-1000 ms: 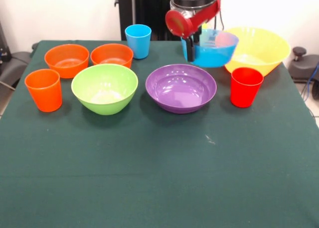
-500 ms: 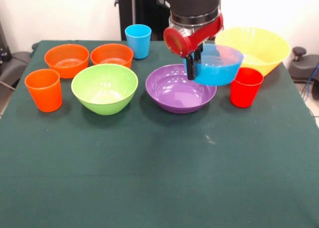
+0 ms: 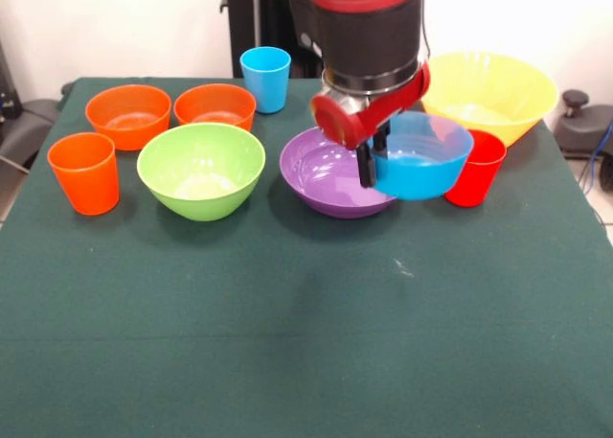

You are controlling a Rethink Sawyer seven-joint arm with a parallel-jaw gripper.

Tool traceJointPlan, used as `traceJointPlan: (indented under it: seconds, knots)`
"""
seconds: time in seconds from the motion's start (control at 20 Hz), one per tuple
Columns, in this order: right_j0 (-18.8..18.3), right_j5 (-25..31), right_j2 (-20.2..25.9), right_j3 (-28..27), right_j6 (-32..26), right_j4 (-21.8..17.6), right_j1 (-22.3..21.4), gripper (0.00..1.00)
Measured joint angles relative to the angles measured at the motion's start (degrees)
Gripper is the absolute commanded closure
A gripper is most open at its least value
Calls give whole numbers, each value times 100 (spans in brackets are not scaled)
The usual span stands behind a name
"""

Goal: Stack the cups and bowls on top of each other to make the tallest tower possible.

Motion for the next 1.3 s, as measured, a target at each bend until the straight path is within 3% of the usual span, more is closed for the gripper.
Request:
traceJointPlan:
  seconds: [0.95, 1.3]
  knots:
    - [-197, 1, -30, -693, -113, -274, 667, 100]
    - [-333, 1, -40, -944, -457, -459, 899, 100]
